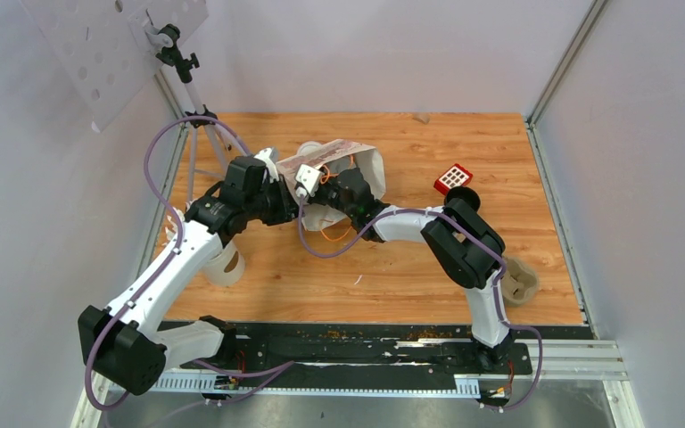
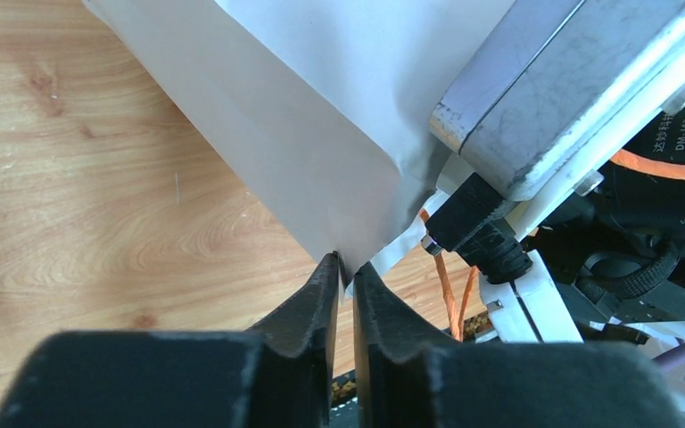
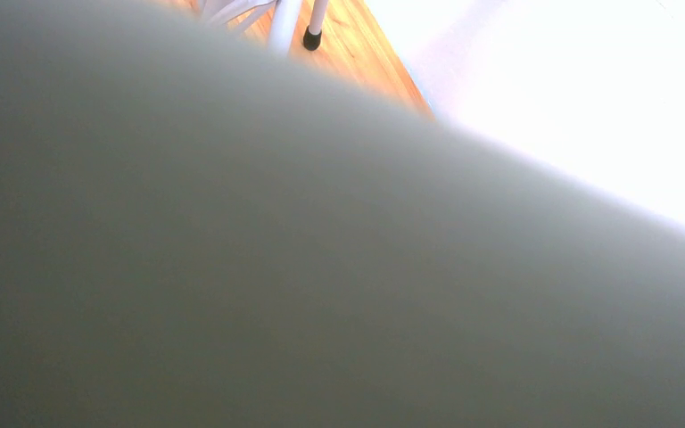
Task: Pack the takeout coffee
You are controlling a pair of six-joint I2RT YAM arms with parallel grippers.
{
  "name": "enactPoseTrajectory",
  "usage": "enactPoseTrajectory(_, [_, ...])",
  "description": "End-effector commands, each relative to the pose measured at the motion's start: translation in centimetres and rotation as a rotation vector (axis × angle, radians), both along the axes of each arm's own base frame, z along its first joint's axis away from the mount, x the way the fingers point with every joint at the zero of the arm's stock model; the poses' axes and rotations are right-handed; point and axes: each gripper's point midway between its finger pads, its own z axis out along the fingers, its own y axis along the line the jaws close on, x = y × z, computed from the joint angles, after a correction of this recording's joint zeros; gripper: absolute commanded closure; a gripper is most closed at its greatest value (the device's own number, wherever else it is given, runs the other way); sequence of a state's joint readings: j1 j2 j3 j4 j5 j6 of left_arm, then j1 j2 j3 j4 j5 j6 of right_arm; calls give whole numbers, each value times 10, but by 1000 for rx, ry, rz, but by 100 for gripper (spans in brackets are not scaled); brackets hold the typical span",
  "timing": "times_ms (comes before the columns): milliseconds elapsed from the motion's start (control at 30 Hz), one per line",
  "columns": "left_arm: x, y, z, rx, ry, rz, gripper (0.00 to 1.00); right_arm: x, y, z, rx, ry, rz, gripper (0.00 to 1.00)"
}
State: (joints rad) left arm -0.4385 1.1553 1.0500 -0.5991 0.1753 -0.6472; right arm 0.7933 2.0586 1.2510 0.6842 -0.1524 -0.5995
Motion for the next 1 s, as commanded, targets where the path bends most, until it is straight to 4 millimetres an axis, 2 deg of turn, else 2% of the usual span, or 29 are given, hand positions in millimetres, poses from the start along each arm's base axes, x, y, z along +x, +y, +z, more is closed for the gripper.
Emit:
enactPoseTrajectory(0, [5,-4,6,-15,-28,-7,88,2,1,13,29,15,-4,85])
enactPoseTrajectory(67, [5,-5,5,-16,-26,-11,96,3,1,12,28,15,-8,85])
enactPoseTrajectory(133, [5,-6,5,-21,-22,-14,100,5,1,9,25,17,-15,85])
enactPoseTrajectory(500, [5,-6,6,-24,-22,-9,100,8,0,5,18,25,-28,84])
enactPoseTrajectory(533, [6,-5,6,-23,-23,-4,96,7,0,6,20,22,-27,84])
enactPoseTrajectory(633, [7,-5,5,-20,-22,2,78,6,0,6,18,24,-20,84])
enactPoseTrajectory(733, [8,-5,4,-11,-22,-4,66,7,-2,3,16,28,-23,84])
enactPoseTrajectory(833, [8,-4,3,-5,-21,-1,59,9,-2,1,16,30,-25,84])
enactPoseTrajectory(967, [11,-2,0,16,-14,5,55,10,-2,3,22,29,-26,84])
